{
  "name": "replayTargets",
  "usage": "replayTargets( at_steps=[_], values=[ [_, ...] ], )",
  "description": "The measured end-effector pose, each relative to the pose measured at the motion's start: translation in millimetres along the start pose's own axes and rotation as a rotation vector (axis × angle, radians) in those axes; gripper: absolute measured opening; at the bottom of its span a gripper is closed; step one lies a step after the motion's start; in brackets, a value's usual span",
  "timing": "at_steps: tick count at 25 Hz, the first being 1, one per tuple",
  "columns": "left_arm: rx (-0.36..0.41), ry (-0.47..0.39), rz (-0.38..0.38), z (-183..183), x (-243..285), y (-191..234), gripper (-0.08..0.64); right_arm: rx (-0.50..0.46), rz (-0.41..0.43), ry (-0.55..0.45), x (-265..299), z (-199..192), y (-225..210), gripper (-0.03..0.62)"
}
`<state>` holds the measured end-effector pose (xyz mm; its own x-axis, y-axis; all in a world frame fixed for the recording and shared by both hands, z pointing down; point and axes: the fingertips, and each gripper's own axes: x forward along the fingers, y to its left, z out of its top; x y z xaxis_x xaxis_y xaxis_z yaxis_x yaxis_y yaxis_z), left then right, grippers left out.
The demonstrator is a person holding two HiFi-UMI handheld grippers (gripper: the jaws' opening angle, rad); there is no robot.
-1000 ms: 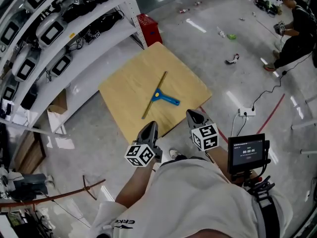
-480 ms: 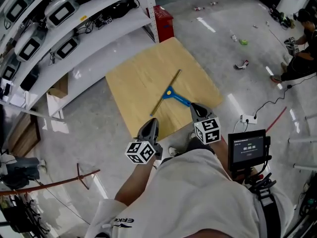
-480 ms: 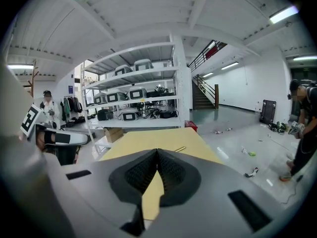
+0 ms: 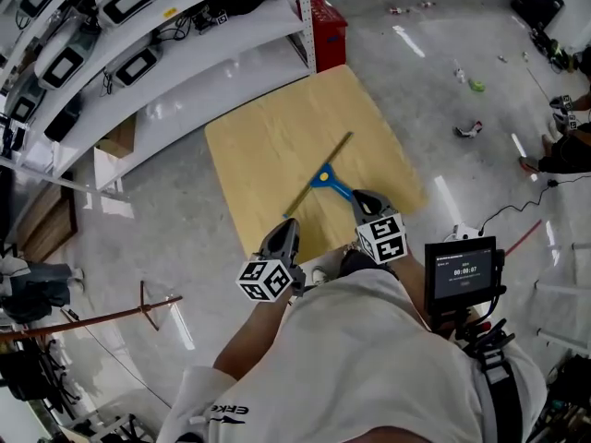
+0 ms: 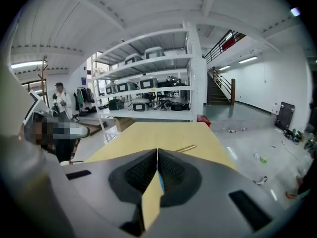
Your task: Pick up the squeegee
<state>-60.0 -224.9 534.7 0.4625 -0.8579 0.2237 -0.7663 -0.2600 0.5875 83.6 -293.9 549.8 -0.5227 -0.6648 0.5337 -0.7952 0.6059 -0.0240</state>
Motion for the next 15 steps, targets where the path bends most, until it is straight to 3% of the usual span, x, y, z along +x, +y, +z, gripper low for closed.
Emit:
replayTargets(
  at_steps=[9,15],
  values=[
    [-0.031,0.012,0.109,2.2,47.4,33.3,0.005,-0.100,0.147,0.144,85.3,-24.5,-19.6,0.009],
    [-0.045,0.021,0.163,4.5,47.2,47.7,0.005,-0.156,0.216,0.240,113.7,-40.4,-11.4,0.097]
  ],
)
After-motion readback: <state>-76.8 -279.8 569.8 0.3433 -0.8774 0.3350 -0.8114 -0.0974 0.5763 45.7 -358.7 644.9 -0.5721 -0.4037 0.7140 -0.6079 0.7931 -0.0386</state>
